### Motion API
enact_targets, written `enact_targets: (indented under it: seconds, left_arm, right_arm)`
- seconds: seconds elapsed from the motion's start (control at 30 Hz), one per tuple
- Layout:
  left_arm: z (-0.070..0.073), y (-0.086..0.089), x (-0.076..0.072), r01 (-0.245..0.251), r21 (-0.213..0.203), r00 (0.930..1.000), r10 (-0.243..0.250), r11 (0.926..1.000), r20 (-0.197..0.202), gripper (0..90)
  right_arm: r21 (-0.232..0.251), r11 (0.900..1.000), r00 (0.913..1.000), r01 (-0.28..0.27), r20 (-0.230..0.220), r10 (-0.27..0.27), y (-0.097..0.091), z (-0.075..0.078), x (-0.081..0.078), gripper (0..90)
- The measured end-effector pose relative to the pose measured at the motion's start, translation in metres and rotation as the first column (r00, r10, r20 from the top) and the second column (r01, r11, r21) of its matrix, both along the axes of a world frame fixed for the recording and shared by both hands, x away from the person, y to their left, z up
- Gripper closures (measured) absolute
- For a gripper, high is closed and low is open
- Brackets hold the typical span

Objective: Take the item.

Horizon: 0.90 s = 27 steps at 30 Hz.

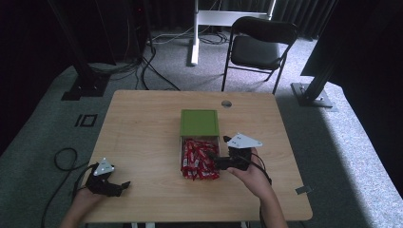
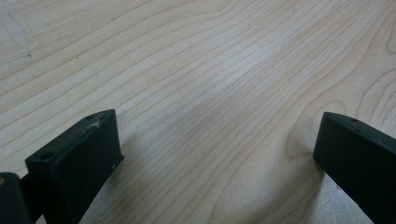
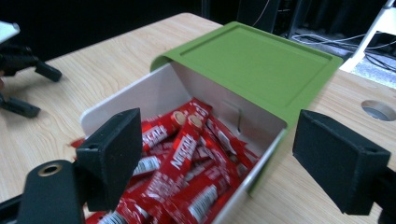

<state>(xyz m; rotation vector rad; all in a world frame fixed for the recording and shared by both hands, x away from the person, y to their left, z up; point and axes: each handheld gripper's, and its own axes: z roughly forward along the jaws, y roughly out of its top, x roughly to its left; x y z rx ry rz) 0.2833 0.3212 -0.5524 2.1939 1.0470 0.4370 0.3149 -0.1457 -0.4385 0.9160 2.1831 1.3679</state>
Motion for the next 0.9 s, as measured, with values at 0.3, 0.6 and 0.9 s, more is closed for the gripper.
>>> enact_targets:
  seconds: [0.3, 0.6, 0.9]
  left_arm:
    - [0.000, 0.000, 0.000, 0.001, 0.000, 1.0000, -0.001, 1.0000, 0.000, 1.6]
    - [0.000, 0.000, 0.000, 0.001, 0.000, 1.0000, -0.001, 1.0000, 0.000, 1.6]
    - [0.000, 0.000, 0.000, 0.001, 0.001, 1.0000, -0.001, 1.0000, 0.000, 1.6]
  right_arm:
    - [0.014, 0.9999, 0.9999, -0.001, -0.013, 0.002, 0.021, -0.005, -0.002, 15.8]
    - [-0.001, 0.9997, 0.9994, 0.026, -0.023, -0.026, 0.039, -0.011, -0.003, 15.9]
    - [-0.030, 0.9942, 0.9943, 0.103, -0.025, -0.104, 0.055, -0.018, -0.003, 19.1]
